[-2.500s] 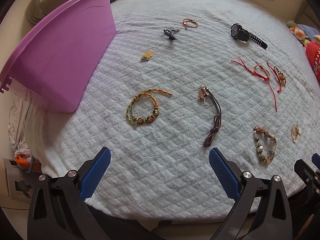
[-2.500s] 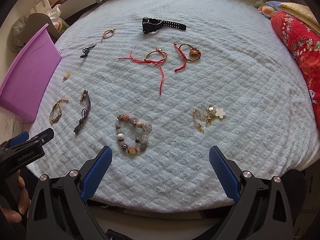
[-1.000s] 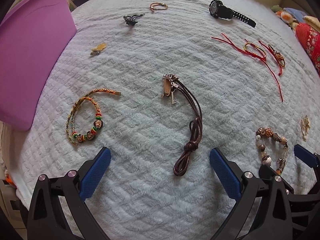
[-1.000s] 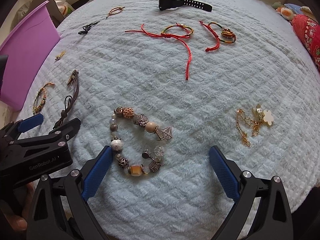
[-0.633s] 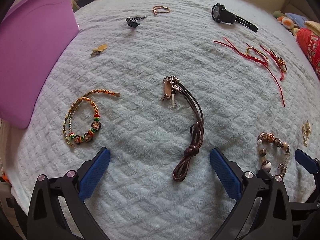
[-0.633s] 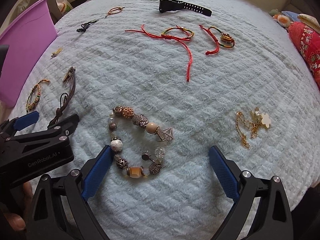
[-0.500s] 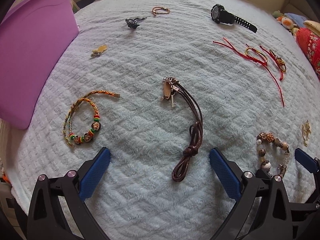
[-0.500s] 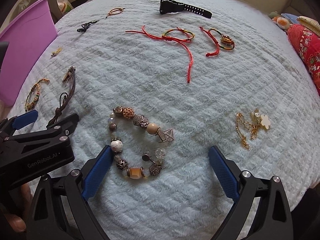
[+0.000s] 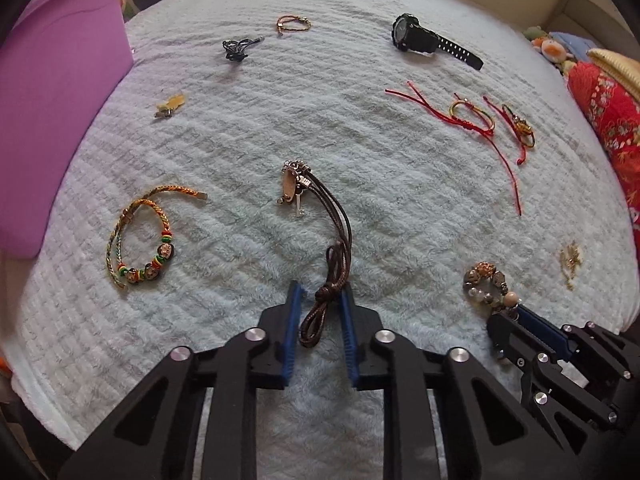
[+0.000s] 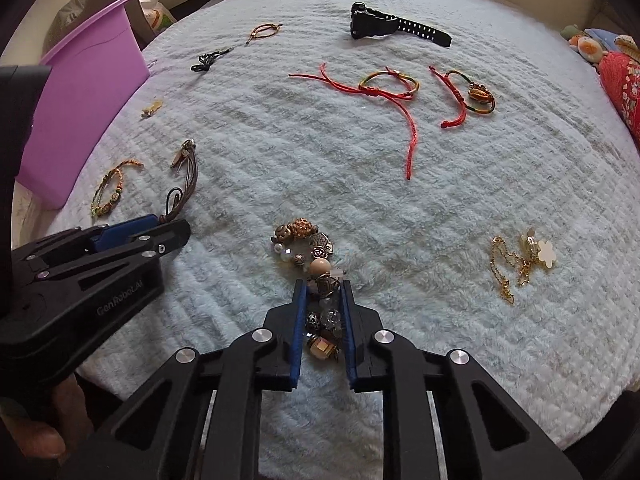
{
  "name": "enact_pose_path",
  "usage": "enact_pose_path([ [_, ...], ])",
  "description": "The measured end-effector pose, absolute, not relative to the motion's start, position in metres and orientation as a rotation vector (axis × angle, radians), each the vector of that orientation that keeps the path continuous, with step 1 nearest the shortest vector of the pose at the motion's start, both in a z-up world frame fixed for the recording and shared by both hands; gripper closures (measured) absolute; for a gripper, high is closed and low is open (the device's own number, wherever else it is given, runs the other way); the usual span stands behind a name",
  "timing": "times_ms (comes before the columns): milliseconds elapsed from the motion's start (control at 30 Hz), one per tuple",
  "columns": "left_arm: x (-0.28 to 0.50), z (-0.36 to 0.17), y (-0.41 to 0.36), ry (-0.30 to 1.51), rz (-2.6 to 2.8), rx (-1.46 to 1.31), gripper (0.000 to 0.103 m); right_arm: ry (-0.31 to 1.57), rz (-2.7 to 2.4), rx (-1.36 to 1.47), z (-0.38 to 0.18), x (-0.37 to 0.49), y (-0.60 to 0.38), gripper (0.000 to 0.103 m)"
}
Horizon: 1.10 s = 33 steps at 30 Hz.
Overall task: Organize jewelry
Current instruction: 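Carry the brown cord necklace and beaded bracelet over the pink tub with both tools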
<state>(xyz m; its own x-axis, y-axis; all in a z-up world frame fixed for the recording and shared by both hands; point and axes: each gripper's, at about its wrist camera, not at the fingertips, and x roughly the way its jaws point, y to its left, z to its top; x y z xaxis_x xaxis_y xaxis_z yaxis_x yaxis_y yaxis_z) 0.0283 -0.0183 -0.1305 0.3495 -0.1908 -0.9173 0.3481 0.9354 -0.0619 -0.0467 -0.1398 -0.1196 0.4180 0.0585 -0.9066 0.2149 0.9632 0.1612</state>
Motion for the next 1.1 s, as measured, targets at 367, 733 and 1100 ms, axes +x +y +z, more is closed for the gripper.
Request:
enact_pose_path([
  [367,0.021,-0.097,-0.002,1.131,-0.416,0.059,0.093,1.095,-0.064,0.374,-0.094,-0.053,-0.153,0.094],
  [733,0.022,-0.049,0.020,1.084,-0.442,0.009,0.093,1.032,-0.030,0.405,-0.053,-0.048,-0.153,0.094],
  [1100,0.037,0.018,0.041,0.987,-0.449,-0.023,0.093,0.914,0.056,0.376,0.020,-0.016,-0.132,0.094],
])
